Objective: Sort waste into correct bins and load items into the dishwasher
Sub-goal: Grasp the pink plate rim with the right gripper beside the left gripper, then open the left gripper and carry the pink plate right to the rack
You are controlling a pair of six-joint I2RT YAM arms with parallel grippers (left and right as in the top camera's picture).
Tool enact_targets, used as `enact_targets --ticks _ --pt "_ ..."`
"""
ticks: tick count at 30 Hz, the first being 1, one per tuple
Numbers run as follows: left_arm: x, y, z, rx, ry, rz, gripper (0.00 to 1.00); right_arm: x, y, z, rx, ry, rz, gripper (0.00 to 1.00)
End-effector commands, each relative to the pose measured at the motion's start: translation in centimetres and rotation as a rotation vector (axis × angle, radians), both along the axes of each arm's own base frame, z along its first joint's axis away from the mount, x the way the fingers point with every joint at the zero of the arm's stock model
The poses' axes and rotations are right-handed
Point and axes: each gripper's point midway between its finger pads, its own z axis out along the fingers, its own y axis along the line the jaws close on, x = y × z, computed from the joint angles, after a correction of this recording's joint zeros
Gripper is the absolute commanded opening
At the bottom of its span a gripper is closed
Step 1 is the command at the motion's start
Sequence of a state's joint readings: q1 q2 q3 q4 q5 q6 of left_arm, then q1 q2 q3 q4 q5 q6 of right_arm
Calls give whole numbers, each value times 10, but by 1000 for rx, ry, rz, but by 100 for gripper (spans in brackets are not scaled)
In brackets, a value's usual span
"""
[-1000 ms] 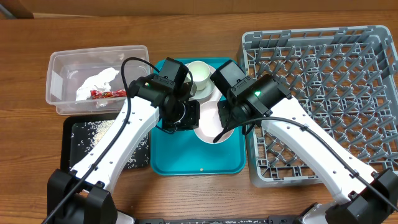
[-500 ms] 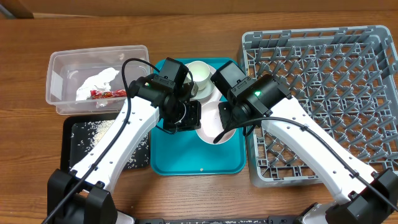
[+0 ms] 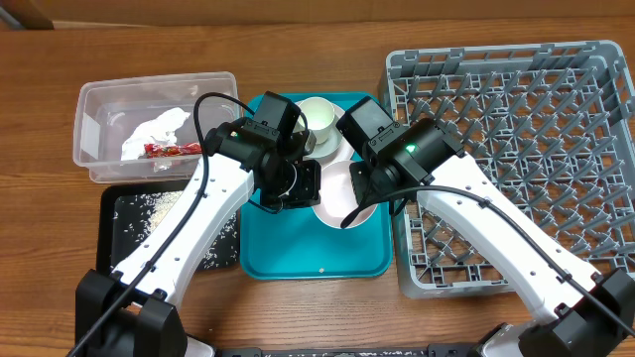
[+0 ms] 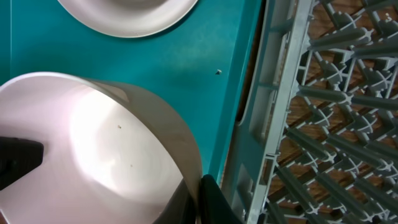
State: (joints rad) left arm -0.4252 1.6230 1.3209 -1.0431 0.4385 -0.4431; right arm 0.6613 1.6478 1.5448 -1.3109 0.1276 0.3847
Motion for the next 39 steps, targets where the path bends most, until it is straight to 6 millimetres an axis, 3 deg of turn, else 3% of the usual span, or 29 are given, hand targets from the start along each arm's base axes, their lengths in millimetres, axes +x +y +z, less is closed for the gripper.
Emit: enact_targets --ticks 1,11,17,21,28,29,32,34,39 --pt "-1 -5 11 -36 -15 -4 4 4 7 9 37 -20 -1 4" --pt "0 -4 11 -37 -15 0 42 5 6 9 37 -21 -4 4" --pt "5 -7 23 -101 -33 -26 44 12 1 9 43 -30 -27 4" --pt "12 -12 51 -208 -73 -74 45 19 -8 10 45 -35 -58 4" --pt "40 8 98 -238 -187 -40 46 44 -29 13 60 -85 -142 4" --pt "43 11 102 -240 -200 -33 47 51 -35 15 48 -112 -160 4" --pt "48 14 107 -242 -218 -21 73 75 -62 24 -46 -232 -231 4" --pt "47 14 106 -240 -211 -21 96 91 -84 34 -132 -324 -288 4" --pt "45 16 103 -229 -204 -18 100 122 -143 73 -356 -576 -467 4"
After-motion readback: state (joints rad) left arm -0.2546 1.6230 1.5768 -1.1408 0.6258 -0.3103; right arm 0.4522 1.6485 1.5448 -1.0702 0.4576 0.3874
